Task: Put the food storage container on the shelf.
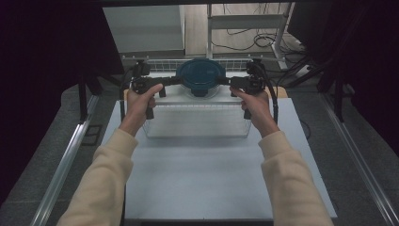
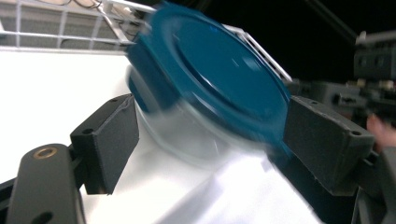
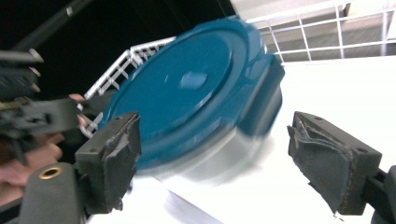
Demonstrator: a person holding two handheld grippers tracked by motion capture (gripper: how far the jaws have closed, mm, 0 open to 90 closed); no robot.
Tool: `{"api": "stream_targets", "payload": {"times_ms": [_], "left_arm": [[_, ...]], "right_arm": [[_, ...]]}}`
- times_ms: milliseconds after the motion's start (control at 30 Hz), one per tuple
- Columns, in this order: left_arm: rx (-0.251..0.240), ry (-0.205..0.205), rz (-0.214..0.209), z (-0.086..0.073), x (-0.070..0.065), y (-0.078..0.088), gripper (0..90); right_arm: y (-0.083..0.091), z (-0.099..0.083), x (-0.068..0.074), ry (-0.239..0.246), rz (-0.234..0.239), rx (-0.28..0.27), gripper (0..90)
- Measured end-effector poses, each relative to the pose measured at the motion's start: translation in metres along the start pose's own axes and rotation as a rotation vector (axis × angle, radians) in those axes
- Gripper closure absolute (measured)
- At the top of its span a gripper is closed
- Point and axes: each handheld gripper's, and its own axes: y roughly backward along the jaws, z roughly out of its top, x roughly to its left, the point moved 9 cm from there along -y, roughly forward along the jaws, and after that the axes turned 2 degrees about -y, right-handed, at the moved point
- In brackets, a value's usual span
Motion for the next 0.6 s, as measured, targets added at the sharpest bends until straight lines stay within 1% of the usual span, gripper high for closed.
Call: {"api": "stream_targets", "payload": {"times_ms": [33,67,133,233,267,333,367,400,467,500,533,567,600], "left_arm": [[0.006,-0.020,-0.001,-0.005,-0.004,0.005,17.7],[0.007,-0.038,-0.005,-0.011,-0.008,0.010,17.7],[0.016,-0.066,-0.016,-0.023,-0.014,0.020,17.7],[0.023,-0.106,-0.006,-0.044,-0.022,0.035,17.8],[0.024,-0.117,0.002,-0.052,-0.024,0.040,17.9],[0.036,-0.144,0.002,-0.072,-0.030,0.049,18.1],[0.042,-0.163,0.010,-0.085,-0.032,0.055,18.1],[0.051,-0.176,0.016,-0.096,-0.033,0.059,18.1],[0.067,-0.193,0.022,-0.115,-0.034,0.066,18.1],[0.065,-0.198,0.025,-0.124,-0.034,0.070,18.1],[0.071,-0.189,0.032,-0.134,-0.034,0.073,18.2],[0.076,-0.191,0.034,-0.144,-0.033,0.076,18.1],[0.073,-0.182,0.041,-0.155,-0.032,0.080,18.2]], "right_arm": [[0.007,-0.004,0.002,0.039,-0.011,-0.003,17.3],[0.013,-0.008,0.003,0.067,-0.020,-0.004,17.3],[0.026,-0.015,0.008,0.108,-0.015,-0.010,17.3],[0.046,-0.032,0.015,0.177,-0.010,-0.018,17.3],[0.053,-0.038,0.016,0.197,-0.009,-0.020,17.3],[0.065,-0.055,0.017,0.224,-0.008,-0.017,17.3],[0.071,-0.065,0.017,0.241,-0.011,-0.018,17.5],[0.078,-0.079,0.016,0.270,-0.017,-0.015,17.5],[0.087,-0.099,0.014,0.304,-0.024,-0.010,17.8],[0.092,-0.110,0.013,0.316,-0.031,-0.005,17.8],[0.097,-0.120,0.011,0.327,-0.039,-0.004,17.9],[0.101,-0.130,0.009,0.335,-0.045,-0.005,18.0],[0.105,-0.139,0.008,0.338,-0.045,-0.005,18.1]]}}
